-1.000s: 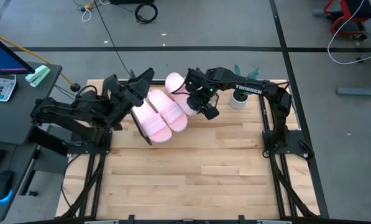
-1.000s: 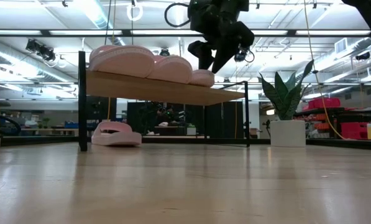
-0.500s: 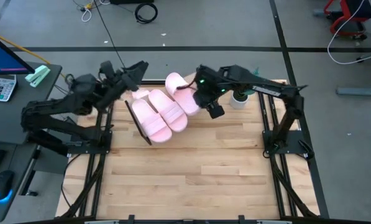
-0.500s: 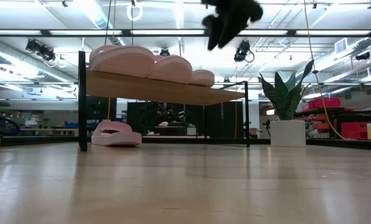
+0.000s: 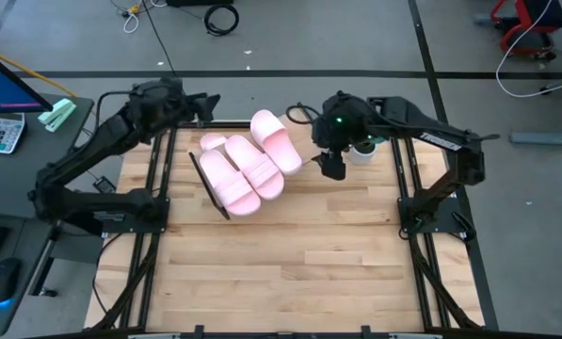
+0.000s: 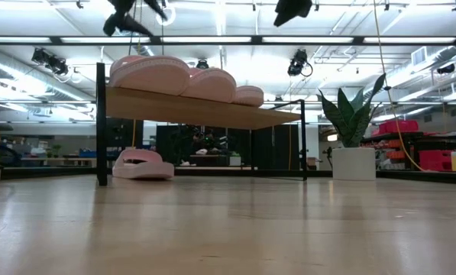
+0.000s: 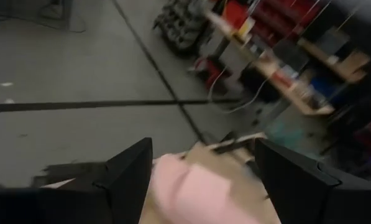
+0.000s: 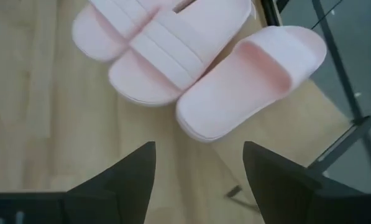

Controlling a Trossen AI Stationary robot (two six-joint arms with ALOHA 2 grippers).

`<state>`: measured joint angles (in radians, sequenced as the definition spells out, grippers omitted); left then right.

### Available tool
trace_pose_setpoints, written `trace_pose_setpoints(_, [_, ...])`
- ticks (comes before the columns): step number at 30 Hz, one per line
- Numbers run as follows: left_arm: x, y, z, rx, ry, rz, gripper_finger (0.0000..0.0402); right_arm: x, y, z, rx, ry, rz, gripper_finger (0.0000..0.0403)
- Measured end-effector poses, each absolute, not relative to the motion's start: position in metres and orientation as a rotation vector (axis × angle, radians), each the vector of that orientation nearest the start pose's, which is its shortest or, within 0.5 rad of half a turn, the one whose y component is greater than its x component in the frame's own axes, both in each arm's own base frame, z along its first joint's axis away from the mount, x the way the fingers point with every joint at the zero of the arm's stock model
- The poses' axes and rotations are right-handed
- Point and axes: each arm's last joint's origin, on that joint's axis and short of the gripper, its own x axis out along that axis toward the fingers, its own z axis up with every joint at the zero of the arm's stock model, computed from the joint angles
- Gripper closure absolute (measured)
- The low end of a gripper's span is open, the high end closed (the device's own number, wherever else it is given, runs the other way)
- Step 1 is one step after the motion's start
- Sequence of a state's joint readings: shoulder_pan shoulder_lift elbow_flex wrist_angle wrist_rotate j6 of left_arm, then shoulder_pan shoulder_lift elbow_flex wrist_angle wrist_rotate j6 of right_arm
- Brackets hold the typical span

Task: Pick and place slides into the shelf
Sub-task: Put the pink slipper on the shelf

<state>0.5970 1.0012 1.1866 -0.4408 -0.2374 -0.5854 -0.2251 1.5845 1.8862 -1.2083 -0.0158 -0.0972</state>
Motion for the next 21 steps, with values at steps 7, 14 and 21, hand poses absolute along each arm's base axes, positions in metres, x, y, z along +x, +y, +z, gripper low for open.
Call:
trace_pose_setpoints(7, [0.153, 0.149, 0.388, -0.556, 0.181, 0.926, 0.0115, 0.292, -0.047, 0.425, 0.155, 0.886, -0.173, 0.0155])
trace_pose_setpoints(14, [0.146, 0.183, 0.369, -0.63, 0.281, 0.886, 0.0115, 0.297, -0.033, 0.421, 0.258, 0.893, -0.186, 0.0155])
trace_pose_setpoints(21, [0.138, 0.217, 0.341, -0.696, 0.421, 0.932, 0.0115, 0.299, -0.03, 0.421, 0.39, 0.883, -0.245, 0.0155])
